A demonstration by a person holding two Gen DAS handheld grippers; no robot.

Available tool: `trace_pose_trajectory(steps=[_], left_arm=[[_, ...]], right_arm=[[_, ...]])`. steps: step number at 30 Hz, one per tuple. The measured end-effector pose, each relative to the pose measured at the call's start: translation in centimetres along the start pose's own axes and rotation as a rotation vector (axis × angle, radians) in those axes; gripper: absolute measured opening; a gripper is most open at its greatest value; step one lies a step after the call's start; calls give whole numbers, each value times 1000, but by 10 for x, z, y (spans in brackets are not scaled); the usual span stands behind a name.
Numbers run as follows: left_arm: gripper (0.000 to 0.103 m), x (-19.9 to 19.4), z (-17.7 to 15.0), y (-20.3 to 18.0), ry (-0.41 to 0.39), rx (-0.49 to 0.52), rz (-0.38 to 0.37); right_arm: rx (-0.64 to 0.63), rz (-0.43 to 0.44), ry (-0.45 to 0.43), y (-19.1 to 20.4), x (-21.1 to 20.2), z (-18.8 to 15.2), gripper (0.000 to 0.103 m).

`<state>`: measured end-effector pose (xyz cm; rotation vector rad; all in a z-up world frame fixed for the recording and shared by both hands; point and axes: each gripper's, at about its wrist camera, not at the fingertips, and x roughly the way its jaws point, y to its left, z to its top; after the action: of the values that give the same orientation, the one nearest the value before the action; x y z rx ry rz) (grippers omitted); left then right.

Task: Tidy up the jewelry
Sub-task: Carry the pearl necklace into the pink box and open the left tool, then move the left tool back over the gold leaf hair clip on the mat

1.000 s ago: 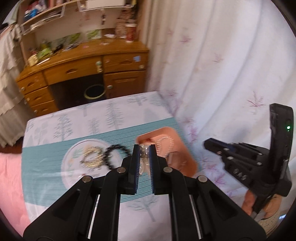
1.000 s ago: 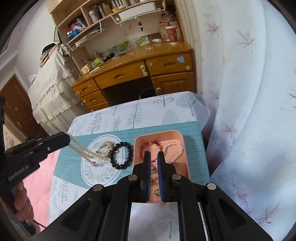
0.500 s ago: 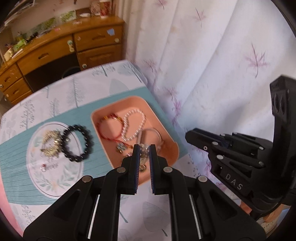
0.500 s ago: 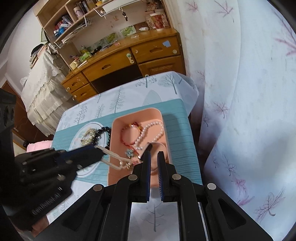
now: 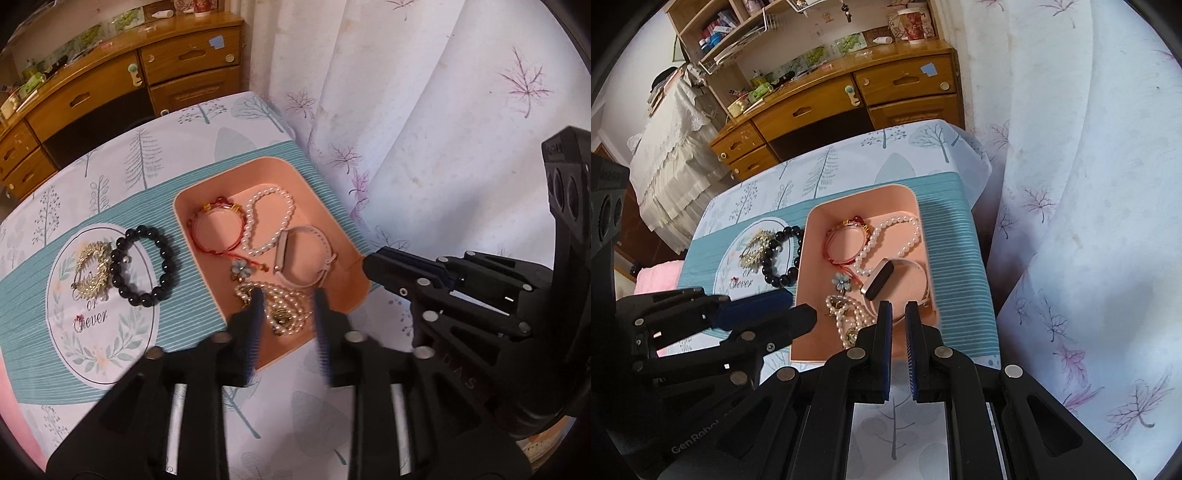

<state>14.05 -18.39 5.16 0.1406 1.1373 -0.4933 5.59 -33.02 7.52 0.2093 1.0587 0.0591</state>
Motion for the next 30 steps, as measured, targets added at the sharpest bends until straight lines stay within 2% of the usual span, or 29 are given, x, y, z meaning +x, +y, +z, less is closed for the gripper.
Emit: trace_pose_trajectory(steps=[1, 2, 21, 28, 30], left_arm=[[39, 0, -1, 3, -4, -3, 4], [39, -1, -3, 7, -7, -6, 12], [40, -14, -33, 69, -8, -58, 97], [40, -50, -35, 118, -43, -120, 151], [45, -64, -33, 134, -59, -148, 163]], right_arm=[[-2, 2, 3, 2, 2, 0, 8], [-8, 4, 4, 3, 2, -1, 8], [-86, 17, 42, 47, 13, -1, 9], [-156, 27, 31, 87, 2, 14, 17], [-185, 30, 20, 103, -4, 21, 21]])
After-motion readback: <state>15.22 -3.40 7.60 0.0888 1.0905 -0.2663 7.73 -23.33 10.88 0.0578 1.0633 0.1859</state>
